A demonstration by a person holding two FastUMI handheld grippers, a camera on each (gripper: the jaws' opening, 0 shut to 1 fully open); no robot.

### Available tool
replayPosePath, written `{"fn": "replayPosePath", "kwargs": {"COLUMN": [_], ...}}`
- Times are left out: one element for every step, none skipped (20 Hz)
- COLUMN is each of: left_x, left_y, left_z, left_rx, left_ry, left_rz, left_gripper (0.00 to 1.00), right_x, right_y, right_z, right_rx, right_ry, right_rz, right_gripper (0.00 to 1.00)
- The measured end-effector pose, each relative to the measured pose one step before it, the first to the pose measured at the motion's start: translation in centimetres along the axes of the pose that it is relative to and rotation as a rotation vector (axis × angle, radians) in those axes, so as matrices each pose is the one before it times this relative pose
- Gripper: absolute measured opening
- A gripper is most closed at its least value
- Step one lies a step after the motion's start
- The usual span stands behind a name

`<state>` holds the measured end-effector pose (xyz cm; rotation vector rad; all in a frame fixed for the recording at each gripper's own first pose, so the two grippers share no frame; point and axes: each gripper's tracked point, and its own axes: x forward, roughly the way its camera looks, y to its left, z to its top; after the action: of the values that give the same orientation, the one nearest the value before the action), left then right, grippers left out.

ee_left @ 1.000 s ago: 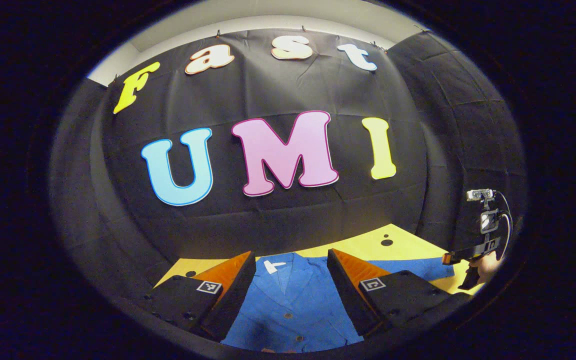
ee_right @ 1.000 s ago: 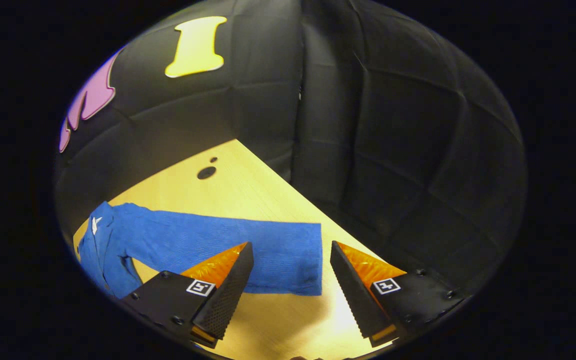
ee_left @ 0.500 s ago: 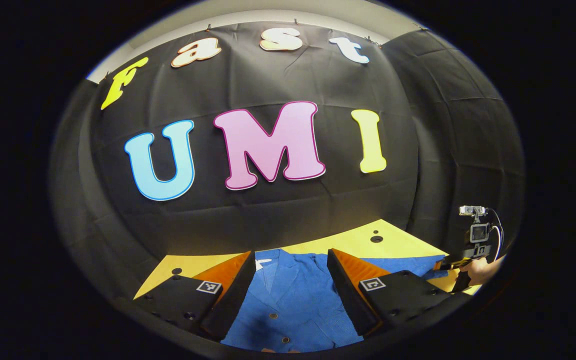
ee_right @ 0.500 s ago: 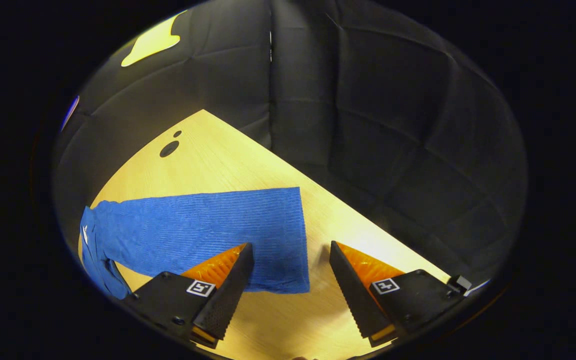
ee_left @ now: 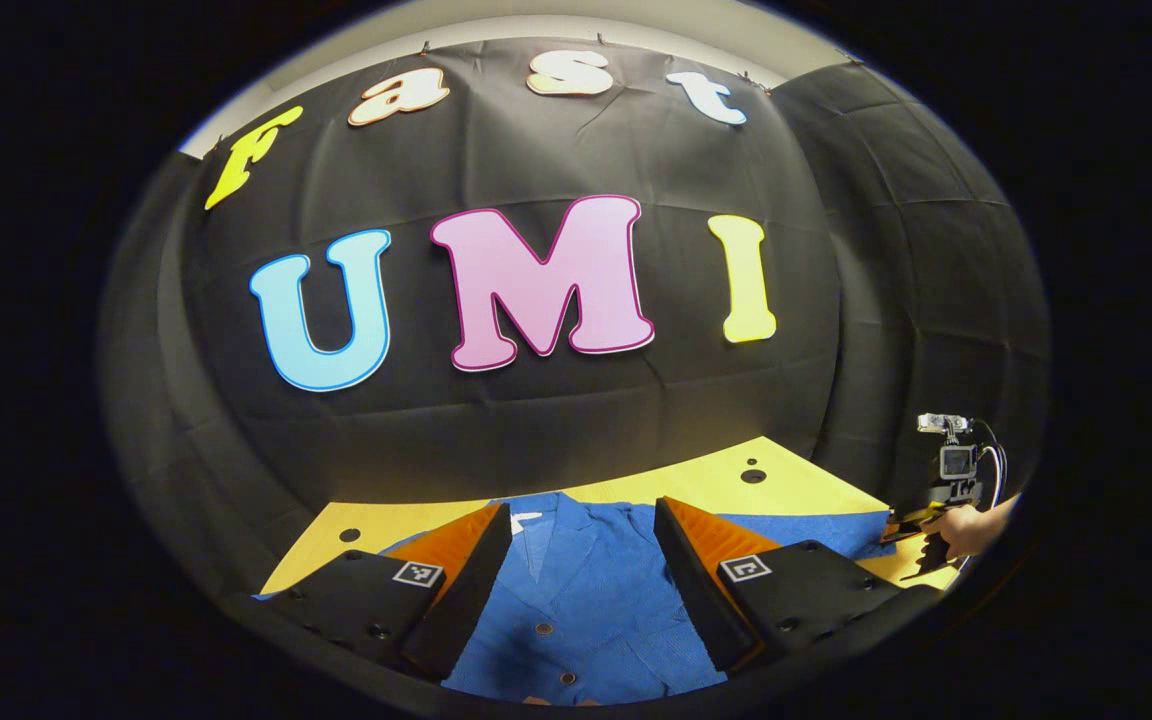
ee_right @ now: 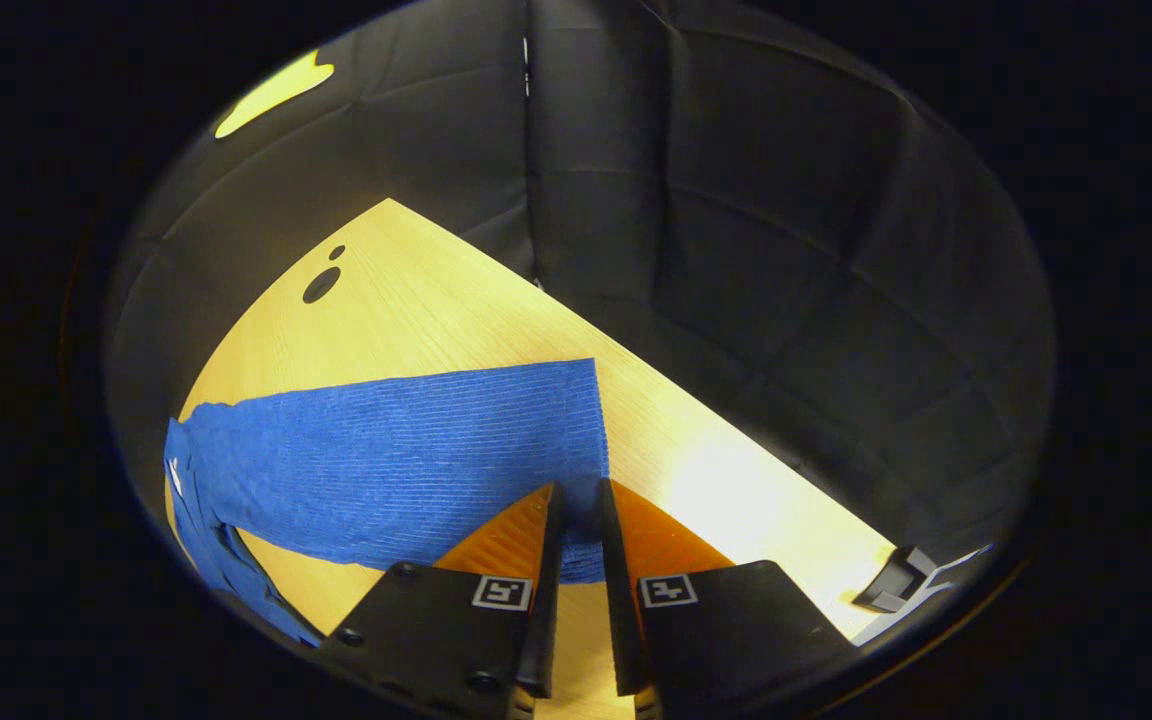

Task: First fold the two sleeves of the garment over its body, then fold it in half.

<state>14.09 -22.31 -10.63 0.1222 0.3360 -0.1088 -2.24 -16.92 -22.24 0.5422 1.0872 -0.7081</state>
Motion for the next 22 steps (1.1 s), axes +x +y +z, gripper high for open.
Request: {"fn": "replayPosePath", "kwargs": {"left_x": [-0.086, -0.062, -0.024, -0.084, -0.128, -0.063, -0.037, -0.116, -0.121, -0.079, -0.037, 0.002, -0.08, 0.001, -0.044, 0.015, -0.067, -0.069, -0.052, -0.069, -0.084, -0.109], "left_y": [0.183, 0.185, 0.14, 0.203, 0.101, 0.123, 0.07, 0.024, 0.026, 0.068, 0.006, -0.089, -0.092, -0.113, -0.117, -0.062, 0.006, -0.004, 0.154, 0.179, 0.252, 0.276], "left_z": [-0.139, -0.058, -0.216, -0.077, -0.026, 0.015, -0.079, 0.016, -0.045, 0.031, -0.149, -0.011, -0.174, -0.027, -0.013, 0.046, -0.013, 0.057, -0.003, -0.02, -0.1, -0.151], "left_rx": [-0.00455, -0.0029, -0.00221, -0.00102, 0.00015, 0.00109, 0.00162, 0.00264, 0.00459, 0.00493, 0.00329, 0.00026, -0.00154, -0.00099, 0.00108, 0.00207, 0.00033, -0.00201, -0.00289, -0.00341, -0.00444, -0.0052], "left_ry": [0.0042, 0.00404, 0.00354, 0.0022, 0.00028, 0.0003, -0.00004, -0.00123, -0.0007, -0.00028, 0.00102, 0.00115, 0.0007, 0.001, 0.00064, -0.00032, -0.00265, -0.00282, -0.00122, -0.00133, -0.00082, 0.0012], "left_rz": [0.00251, 0.00292, 0.00359, 0.00371, 0.00259, 0.00185, 0.00046, -0.00001, -0.00002, 0.00097, -0.0005, -0.00276, -0.00353, -0.00318, -0.00226, -0.00093, -0.00084, 0.00003, 0.00244, 0.0041, 0.00523, 0.00726], "left_gripper": [0.82, 0.83, 0.82, 0.82, 0.82, 0.82, 0.83, 0.82, 0.83, 0.82, 0.82, 0.82, 0.83, 0.82, 0.83, 0.82, 0.82, 0.82, 0.82, 0.83, 0.82, 0.82], "right_x": [-0.029, 0.43, -0.037, -0.09, -0.165, -0.041, -0.118, -0.105, -0.196, -0.064, -0.282, -0.267, -0.292, -0.234, -0.48, -0.218, -0.179, -0.113, -0.309, -0.333, -0.392, -0.233], "right_y": [-0.339, 0.452, -0.046, 0.245, 0.176, -0.001, 0.075, 0.414, 0.286, 0.252, 0.23, 0.555, 0.592, 0.828, 0.977, 1.089, 1.034, 1.009, 1.225, 1.295, 1.231, 1.41], "right_z": [-0.149, -0.012, 0.049, -0.238, 0.091, -0.161, -0.038, -0.052, -0.078, 0.029, 0.038, 0.122, 0.18, 0.177, 0.159, 0.256, 0.138, 0.35, 0.211, 0.394, 0.48, 0.38], "right_rx": [0.00838, 0.01553, 0.0022, -0.00898, -0.01612, -0.01123, 0.00537, 0.02438, 0.02152, 0.00453, -0.0023, -0.00412, -0.0013, 0.00429, 0.00765, 0.00306, -0.01251, -0.02416, -0.03296, -0.03545, -0.03239, -0.02509], "right_ry": [0.014, 0.00976, -0.00646, -0.00039, -0.01564, 0.00022, 0.00036, -0.00147, -0.00708, -0.01003, -0.00693, -0.0024, -0.00667, -0.00427, 0.00212, -0.00635, -0.0064, -0.00614, -0.00759, -0.01178, -0.01561, -0.01144], "right_rz": [0.00279, -0.00324, 0.00169, 0.01858, 0.03126, 0.02258, 0.01355, 0.01695, 0.01304, 0.00693, 0.01093, 0.01478, 0.01544, 0.01667, 0.02134, 0.01924, 0.01471, 0.01424, 0.01565, 0.01425, 0.01477, 0.01856], "right_gripper": [0.19, 0.01, 0.01, 0.01, 0.01, 0.01, 0.01, 0.01, 0.01, 0.01, 0.01, 0.01, 0.01, 0.01, 0.01, 0.01, 0.01, 0.01, 0.01, 0.01, 0.01, 0.01]}}
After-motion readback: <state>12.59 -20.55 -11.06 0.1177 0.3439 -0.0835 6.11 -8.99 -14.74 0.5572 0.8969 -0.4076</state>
